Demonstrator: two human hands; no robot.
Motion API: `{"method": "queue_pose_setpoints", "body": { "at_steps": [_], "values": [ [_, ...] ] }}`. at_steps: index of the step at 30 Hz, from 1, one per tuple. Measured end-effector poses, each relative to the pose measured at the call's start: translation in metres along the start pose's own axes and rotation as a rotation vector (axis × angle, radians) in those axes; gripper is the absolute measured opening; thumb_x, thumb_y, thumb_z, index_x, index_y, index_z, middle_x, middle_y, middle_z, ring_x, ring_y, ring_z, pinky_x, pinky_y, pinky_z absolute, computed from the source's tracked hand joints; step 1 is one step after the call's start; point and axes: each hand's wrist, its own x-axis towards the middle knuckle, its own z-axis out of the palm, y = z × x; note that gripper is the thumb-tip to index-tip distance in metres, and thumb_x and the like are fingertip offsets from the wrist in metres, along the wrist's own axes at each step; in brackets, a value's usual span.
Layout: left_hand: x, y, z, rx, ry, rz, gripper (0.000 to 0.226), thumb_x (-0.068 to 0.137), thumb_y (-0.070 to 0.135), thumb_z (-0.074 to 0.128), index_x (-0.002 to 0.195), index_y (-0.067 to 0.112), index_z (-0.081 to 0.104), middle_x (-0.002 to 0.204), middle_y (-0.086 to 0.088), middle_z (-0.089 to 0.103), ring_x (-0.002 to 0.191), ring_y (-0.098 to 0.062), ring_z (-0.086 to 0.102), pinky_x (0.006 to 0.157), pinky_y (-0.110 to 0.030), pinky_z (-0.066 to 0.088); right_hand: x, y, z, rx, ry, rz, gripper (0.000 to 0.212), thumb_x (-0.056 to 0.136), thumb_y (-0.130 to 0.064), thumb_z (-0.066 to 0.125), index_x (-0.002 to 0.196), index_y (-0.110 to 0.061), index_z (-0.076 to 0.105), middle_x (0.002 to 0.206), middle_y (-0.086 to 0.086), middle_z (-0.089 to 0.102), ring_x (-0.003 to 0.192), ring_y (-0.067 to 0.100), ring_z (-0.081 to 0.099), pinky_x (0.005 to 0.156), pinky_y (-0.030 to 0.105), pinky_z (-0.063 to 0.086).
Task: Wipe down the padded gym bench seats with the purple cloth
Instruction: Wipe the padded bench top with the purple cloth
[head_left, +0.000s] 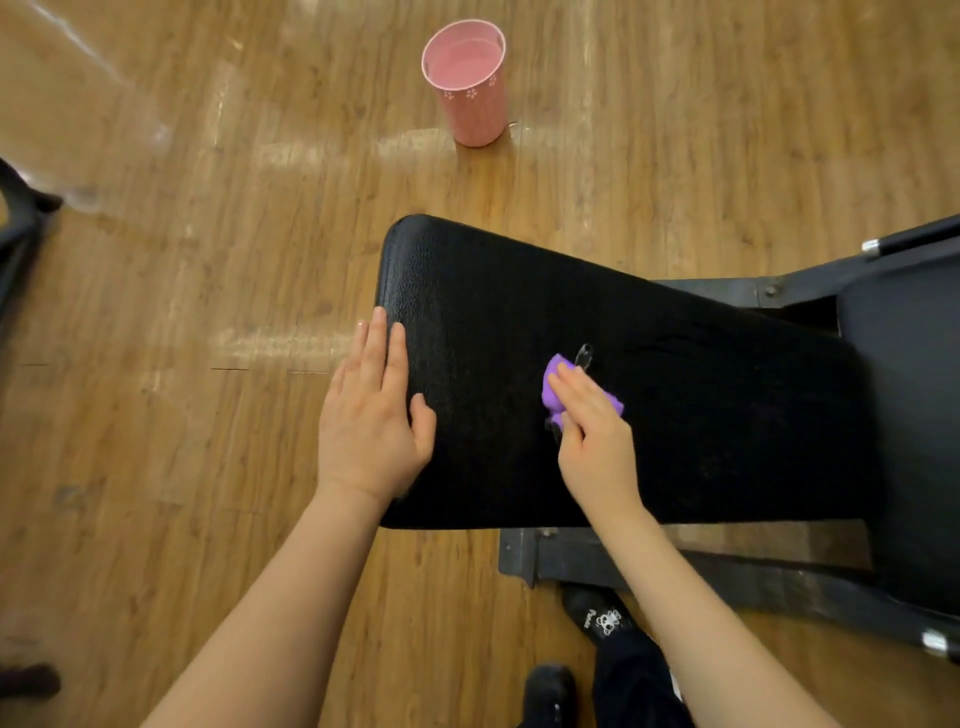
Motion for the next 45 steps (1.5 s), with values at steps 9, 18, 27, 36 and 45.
{"method": "queue_pose_setpoints", "body": {
  "at_steps": [9,18,27,36,45],
  "values": [
    [0.0,0.006,-0.005,0.083,-0.039,-0.011,0.068,0.084,0.03,0.03,0.14,-0.006,0.039,0.15,-0.024,0.033,0.138,-0.039,0.032,0.104,-0.052,0.037,-0.072,0.008,0.001,0.021,-0.027,0.016,0.05,0.088,-0.007,0.061,0.134,-0.015,0.045,0.137,-0.015,0.037,0.133,-0.001,0.029,0.11,0.018,0.026],
    [-0.006,0.019,-0.014,0.301,-0.126,0.098,0.051,0.088,0.016,0.042,0.129,-0.013,0.05,0.137,-0.03,0.047,0.129,-0.046,0.043,0.098,-0.054,0.042,-0.084,0.018,-0.006,-0.044,-0.09,-0.076,0.062,0.083,-0.01,0.069,0.138,-0.015,0.042,0.14,-0.013,0.034,0.135,0.001,0.027,0.104,0.0,0.014],
    [-0.036,0.067,0.005,0.427,-0.262,0.17,0.069,0.1,0.045,0.023,0.152,0.003,0.004,0.16,-0.016,-0.001,0.147,-0.031,-0.004,0.118,-0.046,0.001,-0.114,0.034,-0.017,-0.199,-0.066,-0.087,0.057,0.084,-0.001,0.063,0.137,-0.013,0.045,0.139,-0.013,0.033,0.134,0.001,0.027,0.108,0.006,0.013],
    [-0.038,0.065,0.01,0.427,-0.232,0.251,0.071,0.096,0.045,0.023,0.15,0.0,0.014,0.158,-0.02,0.01,0.147,-0.035,0.005,0.117,-0.049,0.002,-0.091,0.041,-0.022,-0.296,-0.263,-0.195,0.073,0.086,-0.023,0.065,0.145,-0.023,0.022,0.148,-0.017,0.017,0.14,-0.001,0.009,0.111,0.016,0.007],
    [-0.035,0.064,0.018,0.412,-0.227,0.257,0.069,0.084,0.04,0.031,0.133,-0.005,0.05,0.141,-0.025,0.045,0.134,-0.042,0.039,0.11,-0.054,0.02,-0.068,0.087,-0.063,-0.283,-0.462,-0.412,0.07,0.077,0.005,0.069,0.138,-0.014,0.042,0.144,-0.007,0.036,0.137,0.007,0.027,0.113,0.014,0.01]
  ]
}}
